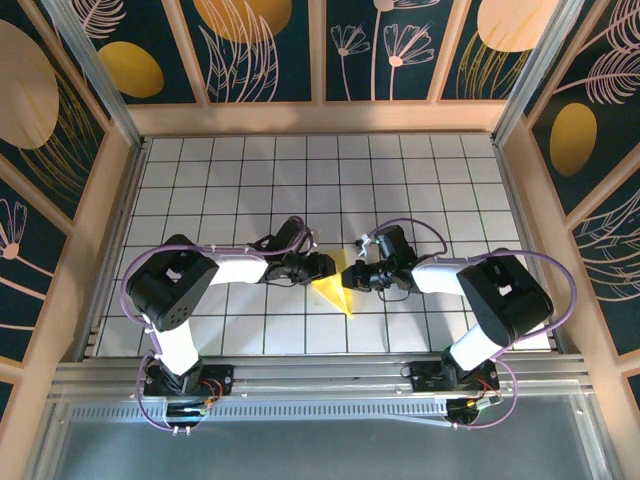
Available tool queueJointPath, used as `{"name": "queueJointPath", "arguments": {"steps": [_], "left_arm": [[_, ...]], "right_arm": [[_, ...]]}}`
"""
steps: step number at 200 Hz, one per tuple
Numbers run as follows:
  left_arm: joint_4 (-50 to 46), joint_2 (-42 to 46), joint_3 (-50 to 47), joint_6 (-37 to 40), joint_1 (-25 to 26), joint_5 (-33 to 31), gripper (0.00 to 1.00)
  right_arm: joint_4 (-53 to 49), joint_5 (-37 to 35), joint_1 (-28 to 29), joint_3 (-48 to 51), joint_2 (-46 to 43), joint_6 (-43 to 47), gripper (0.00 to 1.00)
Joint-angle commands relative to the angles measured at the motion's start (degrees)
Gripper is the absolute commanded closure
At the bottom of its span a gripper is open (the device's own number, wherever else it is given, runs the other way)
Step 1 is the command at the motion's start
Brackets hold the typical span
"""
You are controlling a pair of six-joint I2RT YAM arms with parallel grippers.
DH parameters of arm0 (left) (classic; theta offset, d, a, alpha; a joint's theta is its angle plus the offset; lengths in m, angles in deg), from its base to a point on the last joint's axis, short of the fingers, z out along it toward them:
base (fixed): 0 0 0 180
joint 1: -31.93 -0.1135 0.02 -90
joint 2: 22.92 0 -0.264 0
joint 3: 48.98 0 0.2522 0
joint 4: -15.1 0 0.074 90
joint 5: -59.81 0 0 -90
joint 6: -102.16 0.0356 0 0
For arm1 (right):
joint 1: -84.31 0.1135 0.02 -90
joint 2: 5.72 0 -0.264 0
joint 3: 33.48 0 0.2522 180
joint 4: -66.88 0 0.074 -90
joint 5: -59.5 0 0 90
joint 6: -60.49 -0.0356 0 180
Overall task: Fold a paper plane with a square sheet of paper (fold left side to right side)
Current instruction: Fourth fold the wing at the center of the table.
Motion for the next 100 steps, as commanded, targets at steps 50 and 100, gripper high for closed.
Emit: {"name": "queueJointPath", "arguments": {"steps": [50, 100], "left_arm": [[-3.0, -1.8, -1.3, 0.7, 0.3, -2.7, 0.59], [-3.0, -1.9, -1.5, 0.7, 0.3, -2.7, 0.59]], "right_arm": [[-5.1, -4.6, -0.2, -2.1, 0.9, 2.7, 1.00], [-6.3, -5.8, -0.2, -2.6, 1.1, 3.2, 1.00]]}}
